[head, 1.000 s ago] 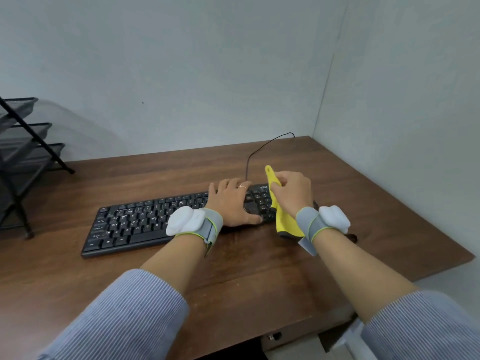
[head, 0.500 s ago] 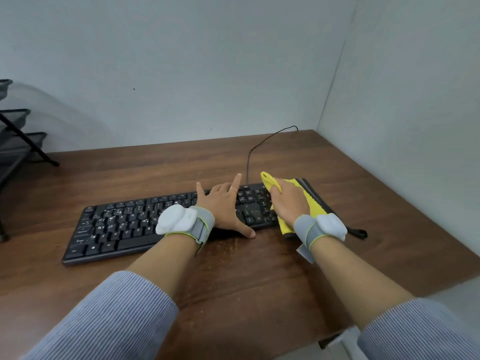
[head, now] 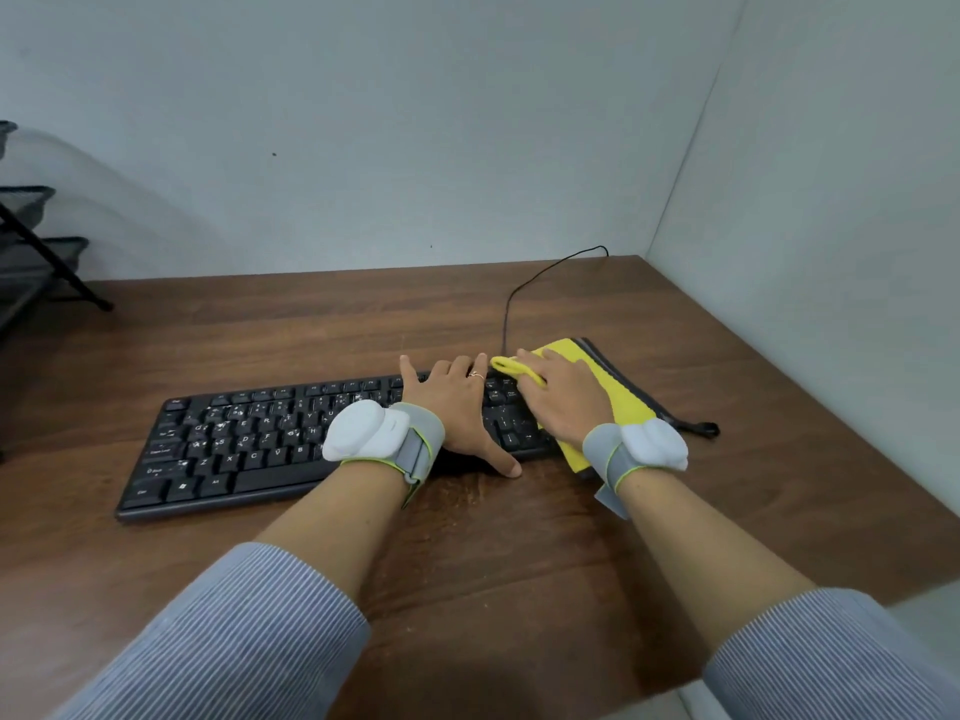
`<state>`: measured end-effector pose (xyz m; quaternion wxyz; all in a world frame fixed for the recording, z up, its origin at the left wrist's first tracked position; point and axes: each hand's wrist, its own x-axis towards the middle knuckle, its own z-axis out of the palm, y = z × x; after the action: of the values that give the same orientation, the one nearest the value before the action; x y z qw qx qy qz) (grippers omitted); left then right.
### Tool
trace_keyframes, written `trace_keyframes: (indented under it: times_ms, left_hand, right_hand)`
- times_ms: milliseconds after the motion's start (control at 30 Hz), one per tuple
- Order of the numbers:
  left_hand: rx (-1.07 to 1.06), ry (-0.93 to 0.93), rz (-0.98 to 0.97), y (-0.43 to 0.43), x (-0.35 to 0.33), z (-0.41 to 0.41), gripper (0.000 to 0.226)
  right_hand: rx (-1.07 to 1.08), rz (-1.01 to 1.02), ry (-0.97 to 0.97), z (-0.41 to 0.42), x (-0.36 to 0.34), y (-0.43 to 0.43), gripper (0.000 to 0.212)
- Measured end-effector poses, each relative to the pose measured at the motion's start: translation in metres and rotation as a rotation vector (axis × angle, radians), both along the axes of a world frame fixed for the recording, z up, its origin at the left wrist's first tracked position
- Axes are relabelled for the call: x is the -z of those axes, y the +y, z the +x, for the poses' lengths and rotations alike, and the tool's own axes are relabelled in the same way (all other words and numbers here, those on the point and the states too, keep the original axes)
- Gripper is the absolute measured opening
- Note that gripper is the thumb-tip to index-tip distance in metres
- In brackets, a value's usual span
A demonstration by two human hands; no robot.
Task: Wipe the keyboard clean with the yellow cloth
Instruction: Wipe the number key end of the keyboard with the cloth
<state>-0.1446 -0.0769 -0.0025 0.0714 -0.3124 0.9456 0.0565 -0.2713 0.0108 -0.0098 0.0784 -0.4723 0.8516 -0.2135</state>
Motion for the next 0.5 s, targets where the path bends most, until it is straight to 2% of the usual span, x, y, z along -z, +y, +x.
trace_keyframes:
  times_ms: [167, 333, 433, 500]
  left_hand:
    - [-0.003, -0.021, 0.006, 0.000, -0.002, 0.000, 0.142]
    - [-0.014, -0.008, 0.017, 0.002, -0.003, 0.001, 0.141]
    - [-0.013, -0.003, 0.029, 0.002, -0.003, 0.001, 0.141]
    - [-0.011, 0.002, 0.035, 0.001, -0.003, 0.001, 0.141]
  right_hand:
    - [0.222, -0.187, -0.185, -0.008, 0.003, 0.008, 0.035]
    - [0.162, -0.159, 0.003, 0.006, 0.010, 0.025, 0.041]
    - [0.284, -0.394, -0.138, 0.007, 0.014, 0.032, 0.024]
    - [0.355, -0.511, -0.172, 0.011, 0.015, 0.033, 0.028]
